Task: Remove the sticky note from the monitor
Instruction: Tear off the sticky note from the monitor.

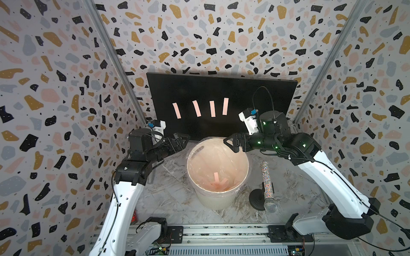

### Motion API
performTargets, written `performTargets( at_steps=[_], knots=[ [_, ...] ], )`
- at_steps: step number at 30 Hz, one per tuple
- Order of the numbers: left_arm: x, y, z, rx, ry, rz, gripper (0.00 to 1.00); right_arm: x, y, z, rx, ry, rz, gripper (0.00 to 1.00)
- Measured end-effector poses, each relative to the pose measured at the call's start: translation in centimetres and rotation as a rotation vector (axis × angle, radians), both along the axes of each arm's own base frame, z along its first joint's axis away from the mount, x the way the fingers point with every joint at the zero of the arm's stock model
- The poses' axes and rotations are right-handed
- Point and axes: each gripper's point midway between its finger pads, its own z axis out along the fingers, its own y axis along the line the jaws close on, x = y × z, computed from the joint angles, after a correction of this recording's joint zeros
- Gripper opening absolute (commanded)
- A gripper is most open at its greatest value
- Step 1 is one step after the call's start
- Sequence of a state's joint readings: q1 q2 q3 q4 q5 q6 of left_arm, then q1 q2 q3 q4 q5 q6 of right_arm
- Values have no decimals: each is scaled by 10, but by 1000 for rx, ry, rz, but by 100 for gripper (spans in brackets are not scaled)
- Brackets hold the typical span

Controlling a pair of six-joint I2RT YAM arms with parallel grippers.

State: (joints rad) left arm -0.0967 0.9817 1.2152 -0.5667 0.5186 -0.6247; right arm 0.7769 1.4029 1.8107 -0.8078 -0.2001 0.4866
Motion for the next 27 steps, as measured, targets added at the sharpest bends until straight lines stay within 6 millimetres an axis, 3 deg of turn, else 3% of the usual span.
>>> performTargets(
  at_steps=[15,27],
  knots=[
    [0,0,0,0,0,0,99,48,3,-4,31,12,-67,90],
    [0,0,0,2,-1,-1,100,91,8,-3,103,-6,-134,75]
  ],
)
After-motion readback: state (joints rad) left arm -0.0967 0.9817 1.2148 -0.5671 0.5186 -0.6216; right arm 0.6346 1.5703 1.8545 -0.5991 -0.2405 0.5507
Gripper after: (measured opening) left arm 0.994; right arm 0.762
